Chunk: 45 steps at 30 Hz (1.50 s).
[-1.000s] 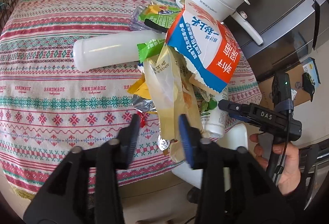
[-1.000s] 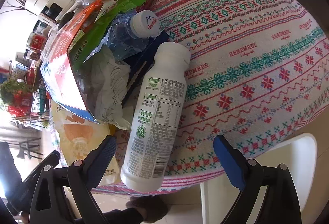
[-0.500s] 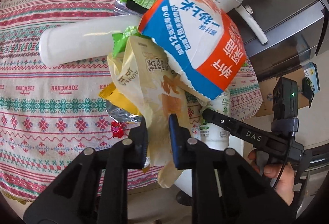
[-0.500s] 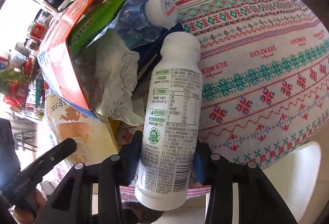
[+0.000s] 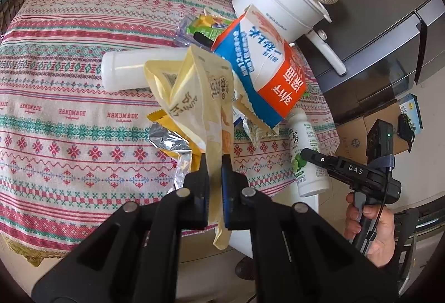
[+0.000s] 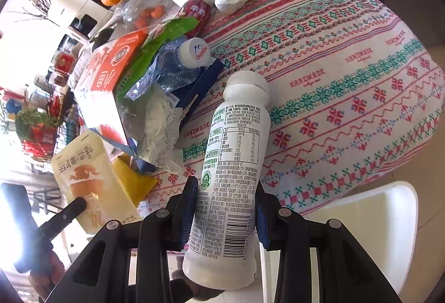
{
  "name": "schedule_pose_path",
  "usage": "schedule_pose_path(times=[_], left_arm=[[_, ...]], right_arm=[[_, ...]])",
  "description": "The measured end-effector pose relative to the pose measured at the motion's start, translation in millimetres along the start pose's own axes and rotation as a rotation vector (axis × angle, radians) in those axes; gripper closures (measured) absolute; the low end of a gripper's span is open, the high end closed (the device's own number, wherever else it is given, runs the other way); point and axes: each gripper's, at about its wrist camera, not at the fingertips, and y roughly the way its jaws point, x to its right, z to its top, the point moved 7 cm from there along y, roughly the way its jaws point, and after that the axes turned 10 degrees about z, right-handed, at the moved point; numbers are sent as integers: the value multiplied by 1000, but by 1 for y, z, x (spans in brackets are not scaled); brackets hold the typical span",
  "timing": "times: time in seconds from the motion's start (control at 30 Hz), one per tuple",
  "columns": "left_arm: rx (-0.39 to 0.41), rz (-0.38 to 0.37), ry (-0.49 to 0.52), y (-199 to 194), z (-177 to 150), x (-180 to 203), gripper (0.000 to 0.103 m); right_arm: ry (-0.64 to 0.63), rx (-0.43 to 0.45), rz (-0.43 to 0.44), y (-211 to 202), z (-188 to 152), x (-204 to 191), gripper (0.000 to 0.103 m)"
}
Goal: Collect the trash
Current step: 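Carry the bag and bottle over the white bin and open both grippers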
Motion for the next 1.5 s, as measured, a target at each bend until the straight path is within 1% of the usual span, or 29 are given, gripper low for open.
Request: schedule_pose_path(times=[0.1, 0.2, 0.3, 0.33, 0.47, 0.63, 0.77, 0.93, 1.07, 1.23, 1.33, 1.37, 1.43, 1.5], left_arm=[[36, -9, 17, -17, -2, -1, 95], [65, 25, 40, -26, -6, -3, 95], [83, 70, 62, -29, -8, -6, 95], [91, 73, 67, -32, -9, -8, 95], [117, 37, 100, -41, -15, 3, 95], [122, -46, 208, -49, -34, 42, 95], [69, -97, 318, -36, -59, 84, 95], [-38, -107, 458, -2, -99, 134, 95], [-105, -100, 544, 26, -125, 167, 95], [-168, -59, 575, 60, -135, 187, 94], [-224, -57, 567, 78, -140, 191, 93], [-248, -64, 564, 83, -143, 190, 91], [-278, -58, 555, 89, -148, 192, 83], [-279, -35, 558, 89, -151, 192, 66]], right_arm=[[5, 21, 32, -15, -2, -4, 65], [-5, 38, 54, -29, -5, -4, 65], [1, 50, 74, -45, -13, 3, 65], [5, 53, 81, -52, -16, 7, 65], [2, 68, 107, -77, -32, 15, 65], [-18, 64, 118, -103, -62, 30, 65], [-5, 41, 102, -114, -88, 56, 65], [53, 2, 48, -114, -112, 101, 65], [92, 1, 27, -119, -122, 126, 65], [125, 8, 9, -127, -127, 147, 65], [131, 0, 6, -127, -129, 152, 65], [132, -4, 5, -127, -130, 152, 65], [132, -13, 3, -125, -131, 153, 65], [133, -20, 3, -123, -132, 153, 65]])
